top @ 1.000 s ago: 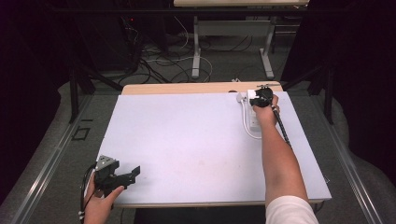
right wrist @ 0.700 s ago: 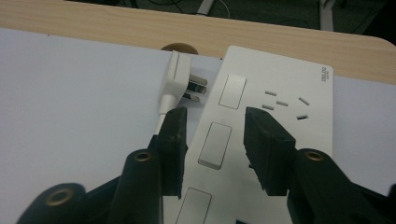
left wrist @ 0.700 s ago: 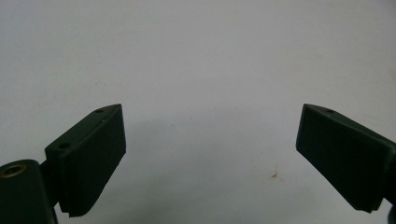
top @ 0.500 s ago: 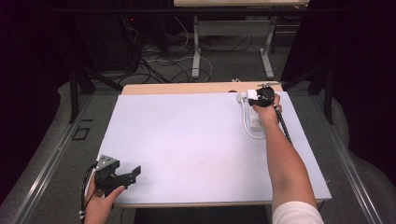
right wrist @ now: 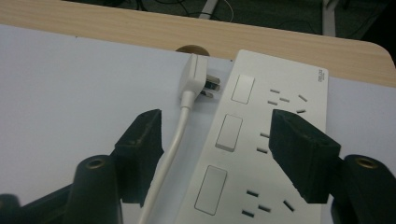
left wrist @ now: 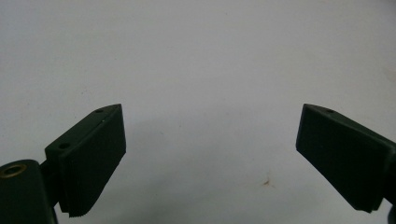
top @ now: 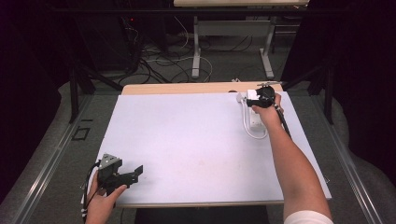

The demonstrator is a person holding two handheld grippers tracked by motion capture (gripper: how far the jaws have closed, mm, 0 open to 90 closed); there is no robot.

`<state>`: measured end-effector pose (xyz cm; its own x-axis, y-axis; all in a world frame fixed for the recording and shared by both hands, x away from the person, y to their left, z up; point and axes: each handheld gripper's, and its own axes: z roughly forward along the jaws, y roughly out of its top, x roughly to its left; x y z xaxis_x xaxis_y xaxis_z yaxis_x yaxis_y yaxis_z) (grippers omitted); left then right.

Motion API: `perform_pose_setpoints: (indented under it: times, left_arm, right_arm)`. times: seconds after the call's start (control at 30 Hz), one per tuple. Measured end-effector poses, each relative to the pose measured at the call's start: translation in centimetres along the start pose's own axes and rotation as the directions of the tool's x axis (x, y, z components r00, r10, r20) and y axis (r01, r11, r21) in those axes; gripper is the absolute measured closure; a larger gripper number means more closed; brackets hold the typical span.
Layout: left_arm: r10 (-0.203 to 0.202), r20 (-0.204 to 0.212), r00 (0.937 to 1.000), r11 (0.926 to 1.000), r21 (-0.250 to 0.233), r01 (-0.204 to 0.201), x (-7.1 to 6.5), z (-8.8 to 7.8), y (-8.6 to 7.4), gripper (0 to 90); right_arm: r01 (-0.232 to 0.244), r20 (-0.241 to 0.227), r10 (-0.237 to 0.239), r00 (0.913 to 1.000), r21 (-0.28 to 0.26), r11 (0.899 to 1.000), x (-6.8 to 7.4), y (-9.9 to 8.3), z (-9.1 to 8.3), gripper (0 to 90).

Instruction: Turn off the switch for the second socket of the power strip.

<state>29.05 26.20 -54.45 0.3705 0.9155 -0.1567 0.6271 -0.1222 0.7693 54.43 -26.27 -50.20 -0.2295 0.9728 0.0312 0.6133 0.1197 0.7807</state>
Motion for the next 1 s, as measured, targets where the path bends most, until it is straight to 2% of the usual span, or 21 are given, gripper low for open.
perform_pose_setpoints:
  times: [0.2, 0.57, 0.87, 1.0]
  left_arm:
    - [0.005, 0.001, 1.0, 1.0, 0.003, -0.005, 0.0, 0.1, 0.1, 8.2]
    - [0.005, 0.003, 1.0, 1.0, 0.005, -0.005, 0.0, 0.1, 0.1, 8.3]
    - [0.001, 0.007, 1.0, 1.0, 0.002, -0.001, 0.0, 0.0, 0.1, 8.3]
    - [0.002, 0.01, 0.9999, 1.0, 0.004, -0.002, -0.1, 0.0, 0.1, 8.3]
  right_arm:
    - [0.01, 0.007, -0.01, 0.9999, 0.015, 1.0, 0.5, 0.1, -0.9, 26.6]
    - [0.06, -0.023, -0.059, 0.998, 0.034, 0.998, 1.8, 0.3, -2.4, 20.8]
    - [0.131, -0.064, -0.128, 0.9898, 0.051, 0.99, 3.0, 0.2, -3.6, 16.9]
    - [0.137, -0.086, -0.132, 0.9875, 0.055, 0.989, 3.7, 0.1, -4.1, 16.2]
